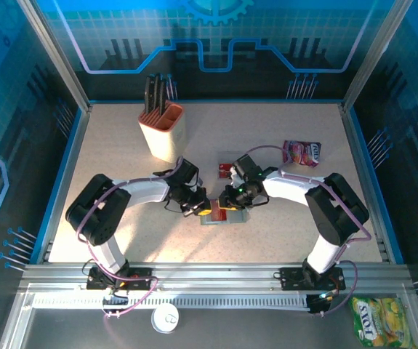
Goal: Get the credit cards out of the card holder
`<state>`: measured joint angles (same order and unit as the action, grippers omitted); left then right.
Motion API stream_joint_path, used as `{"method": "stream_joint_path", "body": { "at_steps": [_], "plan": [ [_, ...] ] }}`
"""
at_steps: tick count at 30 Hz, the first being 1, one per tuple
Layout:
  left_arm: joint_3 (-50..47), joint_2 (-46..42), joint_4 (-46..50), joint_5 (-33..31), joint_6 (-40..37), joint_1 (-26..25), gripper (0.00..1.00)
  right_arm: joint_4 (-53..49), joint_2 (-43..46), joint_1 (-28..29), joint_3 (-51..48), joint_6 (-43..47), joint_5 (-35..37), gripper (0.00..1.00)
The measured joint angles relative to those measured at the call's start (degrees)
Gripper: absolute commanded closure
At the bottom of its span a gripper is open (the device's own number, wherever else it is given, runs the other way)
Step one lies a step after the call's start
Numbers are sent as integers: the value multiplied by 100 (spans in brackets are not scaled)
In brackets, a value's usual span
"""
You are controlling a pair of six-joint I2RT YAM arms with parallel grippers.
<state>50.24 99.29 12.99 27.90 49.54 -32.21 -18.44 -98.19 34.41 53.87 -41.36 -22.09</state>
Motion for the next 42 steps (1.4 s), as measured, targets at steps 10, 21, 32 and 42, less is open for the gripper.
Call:
{"method": "stream_joint_path", "body": {
  "at_steps": [10,21,32,42],
  "plan": [
    [35,37,50,-7,-2,0,100,155,-17,-83,-136,-24,-92,72],
    [105,66,181,-24,-20,0,100,310,-210,-111,-155,-26,-210,72],
    [111,81,186,-22,-22,0,100,315,-269,-111,-153,-24,-238,71],
    [149,96,238,-22,-24,0,100,365,-282,-111,-155,-50,-306,75]
  ]
}}
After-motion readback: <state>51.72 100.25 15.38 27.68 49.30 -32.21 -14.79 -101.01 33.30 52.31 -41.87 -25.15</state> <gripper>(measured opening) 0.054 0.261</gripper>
